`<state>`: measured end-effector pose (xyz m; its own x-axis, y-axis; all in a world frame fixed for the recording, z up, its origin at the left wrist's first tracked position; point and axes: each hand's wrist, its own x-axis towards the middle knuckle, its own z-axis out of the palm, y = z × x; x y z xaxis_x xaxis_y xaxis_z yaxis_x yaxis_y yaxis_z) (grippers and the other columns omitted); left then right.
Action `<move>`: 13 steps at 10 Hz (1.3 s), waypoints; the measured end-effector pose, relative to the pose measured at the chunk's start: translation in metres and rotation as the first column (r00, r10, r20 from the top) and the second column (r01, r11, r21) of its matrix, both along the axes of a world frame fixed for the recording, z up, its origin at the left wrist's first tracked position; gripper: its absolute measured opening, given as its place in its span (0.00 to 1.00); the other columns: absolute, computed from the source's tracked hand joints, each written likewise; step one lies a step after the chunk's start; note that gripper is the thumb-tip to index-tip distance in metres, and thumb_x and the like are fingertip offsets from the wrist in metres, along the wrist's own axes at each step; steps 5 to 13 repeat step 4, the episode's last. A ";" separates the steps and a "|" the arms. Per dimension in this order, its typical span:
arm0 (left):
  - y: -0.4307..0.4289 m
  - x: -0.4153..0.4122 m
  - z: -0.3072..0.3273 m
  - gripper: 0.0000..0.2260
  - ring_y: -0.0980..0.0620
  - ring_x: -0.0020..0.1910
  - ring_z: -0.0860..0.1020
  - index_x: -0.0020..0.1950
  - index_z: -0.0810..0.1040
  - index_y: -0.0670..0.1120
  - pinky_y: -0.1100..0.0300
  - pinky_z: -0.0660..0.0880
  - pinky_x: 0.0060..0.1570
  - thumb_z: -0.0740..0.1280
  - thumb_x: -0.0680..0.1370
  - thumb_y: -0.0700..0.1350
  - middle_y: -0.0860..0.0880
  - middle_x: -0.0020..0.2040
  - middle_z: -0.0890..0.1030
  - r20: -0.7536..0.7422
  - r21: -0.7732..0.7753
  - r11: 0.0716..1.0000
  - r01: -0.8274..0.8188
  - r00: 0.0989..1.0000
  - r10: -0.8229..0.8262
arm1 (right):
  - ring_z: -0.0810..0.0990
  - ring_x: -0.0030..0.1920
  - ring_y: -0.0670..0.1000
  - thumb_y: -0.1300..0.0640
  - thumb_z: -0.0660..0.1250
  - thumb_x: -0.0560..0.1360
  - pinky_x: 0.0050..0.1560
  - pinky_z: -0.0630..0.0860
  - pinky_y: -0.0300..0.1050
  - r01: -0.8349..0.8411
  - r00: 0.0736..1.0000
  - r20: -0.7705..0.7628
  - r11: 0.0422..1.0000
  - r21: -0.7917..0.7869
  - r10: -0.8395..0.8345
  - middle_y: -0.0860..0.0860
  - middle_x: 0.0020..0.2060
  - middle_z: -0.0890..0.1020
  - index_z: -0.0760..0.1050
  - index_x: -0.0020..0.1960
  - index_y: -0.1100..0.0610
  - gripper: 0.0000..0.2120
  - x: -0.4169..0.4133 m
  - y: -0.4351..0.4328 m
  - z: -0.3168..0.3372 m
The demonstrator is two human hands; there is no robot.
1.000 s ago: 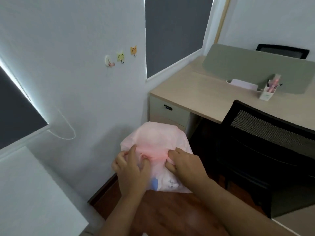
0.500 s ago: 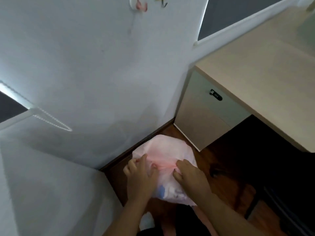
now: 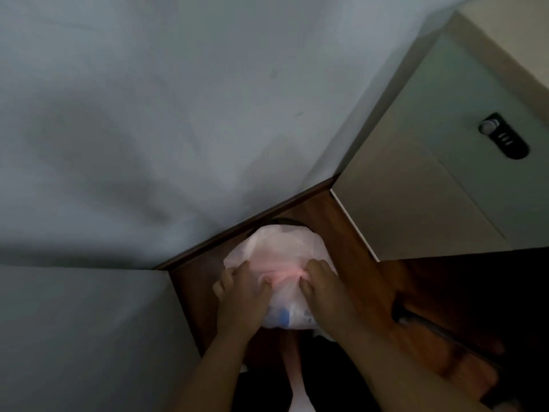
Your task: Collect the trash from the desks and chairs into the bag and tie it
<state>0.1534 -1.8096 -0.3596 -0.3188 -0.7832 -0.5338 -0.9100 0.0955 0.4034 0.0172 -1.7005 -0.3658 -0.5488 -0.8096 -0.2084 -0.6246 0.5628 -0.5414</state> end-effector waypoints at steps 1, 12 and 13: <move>-0.007 -0.015 -0.027 0.27 0.43 0.72 0.60 0.77 0.60 0.53 0.49 0.63 0.69 0.60 0.79 0.57 0.46 0.75 0.61 -0.067 0.123 0.992 0.018 0.998 -0.010 | 0.78 0.53 0.54 0.50 0.56 0.78 0.52 0.77 0.49 0.039 0.999 -0.009 0.989 0.141 -0.038 0.54 0.55 0.77 0.72 0.63 0.54 0.17 -0.013 -0.013 -0.032; -0.021 -0.015 -0.012 0.26 0.45 0.73 0.66 0.77 0.65 0.49 0.53 0.63 0.71 0.62 0.79 0.54 0.47 0.76 0.66 -0.085 0.253 0.967 0.007 0.996 0.015 | 0.69 0.67 0.57 0.50 0.60 0.78 0.65 0.70 0.49 -0.096 0.995 0.056 0.942 0.323 0.082 0.54 0.70 0.68 0.69 0.70 0.52 0.21 -0.028 -0.016 -0.018; -0.021 -0.015 -0.012 0.26 0.45 0.73 0.66 0.77 0.65 0.49 0.53 0.63 0.71 0.62 0.79 0.54 0.47 0.76 0.66 -0.085 0.253 0.967 0.007 0.996 0.015 | 0.69 0.67 0.57 0.50 0.60 0.78 0.65 0.70 0.49 -0.096 0.995 0.056 0.942 0.323 0.082 0.54 0.70 0.68 0.69 0.70 0.52 0.21 -0.028 -0.016 -0.018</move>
